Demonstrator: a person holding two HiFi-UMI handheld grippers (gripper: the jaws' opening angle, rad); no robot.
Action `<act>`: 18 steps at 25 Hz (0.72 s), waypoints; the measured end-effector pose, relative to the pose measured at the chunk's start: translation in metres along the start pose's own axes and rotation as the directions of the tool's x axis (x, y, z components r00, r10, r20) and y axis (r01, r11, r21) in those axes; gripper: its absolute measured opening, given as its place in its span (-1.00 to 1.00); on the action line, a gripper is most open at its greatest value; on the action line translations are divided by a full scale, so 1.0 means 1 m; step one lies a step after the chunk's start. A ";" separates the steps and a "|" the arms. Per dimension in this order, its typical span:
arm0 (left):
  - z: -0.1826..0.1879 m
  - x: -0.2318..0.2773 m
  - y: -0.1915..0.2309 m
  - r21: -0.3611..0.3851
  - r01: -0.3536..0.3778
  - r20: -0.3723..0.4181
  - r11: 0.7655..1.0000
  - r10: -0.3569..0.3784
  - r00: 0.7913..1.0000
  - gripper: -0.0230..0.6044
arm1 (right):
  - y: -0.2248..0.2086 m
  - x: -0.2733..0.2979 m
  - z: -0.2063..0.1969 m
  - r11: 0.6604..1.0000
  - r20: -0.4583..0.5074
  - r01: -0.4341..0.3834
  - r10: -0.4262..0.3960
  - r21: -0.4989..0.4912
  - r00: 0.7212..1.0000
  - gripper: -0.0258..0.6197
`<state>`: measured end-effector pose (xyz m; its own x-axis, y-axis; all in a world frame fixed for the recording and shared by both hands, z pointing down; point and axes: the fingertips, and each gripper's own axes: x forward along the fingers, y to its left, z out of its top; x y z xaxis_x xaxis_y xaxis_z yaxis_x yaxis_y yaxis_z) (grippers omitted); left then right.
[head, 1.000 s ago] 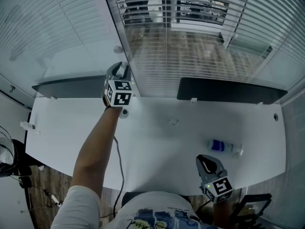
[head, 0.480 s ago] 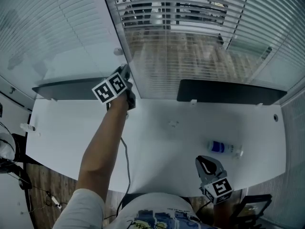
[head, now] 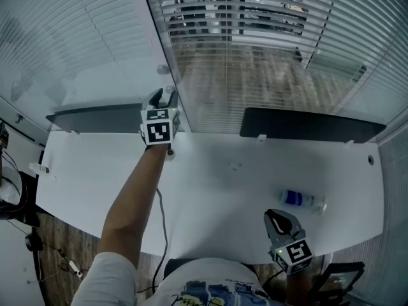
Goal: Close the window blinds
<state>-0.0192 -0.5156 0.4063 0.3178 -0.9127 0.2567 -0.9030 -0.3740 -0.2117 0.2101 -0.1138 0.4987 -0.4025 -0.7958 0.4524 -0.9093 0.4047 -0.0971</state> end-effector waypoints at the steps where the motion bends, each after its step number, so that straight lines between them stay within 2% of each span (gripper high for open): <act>1: 0.000 -0.001 -0.002 0.107 -0.002 0.003 0.994 0.001 1.000 -0.39 | 0.000 0.000 0.000 1.000 0.001 -0.001 0.001 0.001 1.000 -0.88; 2: -0.002 -0.001 -0.006 0.217 0.001 0.005 0.976 -0.002 1.000 -0.39 | 0.000 0.000 -0.001 1.000 0.001 -0.002 0.002 0.003 1.000 -0.88; 3: -0.004 -0.001 -0.010 0.327 0.005 0.003 0.945 -0.006 1.000 -0.39 | 0.001 0.000 -0.001 1.000 0.001 -0.003 0.003 0.003 1.000 -0.88; 4: -0.007 -0.001 -0.014 0.430 0.006 -0.001 0.903 -0.006 1.000 -0.39 | 0.001 0.000 -0.001 1.000 0.002 -0.003 0.003 0.002 1.000 -0.88; 6: -0.011 0.000 -0.017 0.596 -0.003 -0.006 0.803 0.008 1.000 -0.38 | 0.001 0.000 0.000 1.000 0.001 -0.003 0.003 -0.001 1.000 -0.88; 10: -0.007 0.003 -0.019 0.801 -0.042 0.016 0.597 0.048 0.999 -0.38 | 0.002 -0.001 -0.001 1.000 0.000 -0.010 0.010 -0.001 1.000 -0.88; 12: -0.006 0.006 -0.023 0.871 -0.047 0.023 0.488 0.055 0.998 -0.38 | 0.002 -0.001 -0.002 1.000 0.001 -0.012 0.012 0.002 1.000 -0.88; 13: -0.006 0.007 -0.025 0.893 -0.046 0.025 0.447 0.054 0.998 -0.39 | 0.002 -0.001 -0.002 1.000 0.002 -0.011 0.011 0.001 1.000 -0.88; 14: -0.006 0.007 -0.028 0.905 -0.041 0.024 0.424 0.047 0.999 -0.48 | 0.002 -0.001 -0.001 1.000 0.002 -0.009 0.009 -0.002 1.000 -0.88; 15: -0.006 0.007 -0.030 0.906 -0.035 0.021 0.422 0.037 0.999 -0.52 | 0.002 -0.002 -0.001 1.000 0.001 -0.006 0.006 -0.004 1.000 -0.88; 16: -0.006 0.007 -0.030 0.899 -0.031 0.020 0.437 0.030 0.999 -0.54 | 0.001 -0.002 0.000 1.000 -0.001 -0.003 0.003 -0.006 1.000 -0.88; 17: -0.005 0.008 -0.028 0.885 -0.032 0.022 0.464 0.028 0.999 -0.54 | 0.001 -0.001 0.000 1.000 -0.002 -0.002 0.002 -0.006 1.000 -0.88; 18: -0.004 0.008 -0.026 0.864 -0.037 0.025 0.502 0.030 0.999 -0.53 | 0.001 -0.001 0.000 1.000 0.000 -0.002 0.002 -0.006 1.000 -0.88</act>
<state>0.0052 -0.5127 0.4180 0.2980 -0.9273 0.2265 -0.2156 -0.2965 -0.9304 0.2096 -0.1128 0.4979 -0.4045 -0.7948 0.4524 -0.9077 0.4092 -0.0927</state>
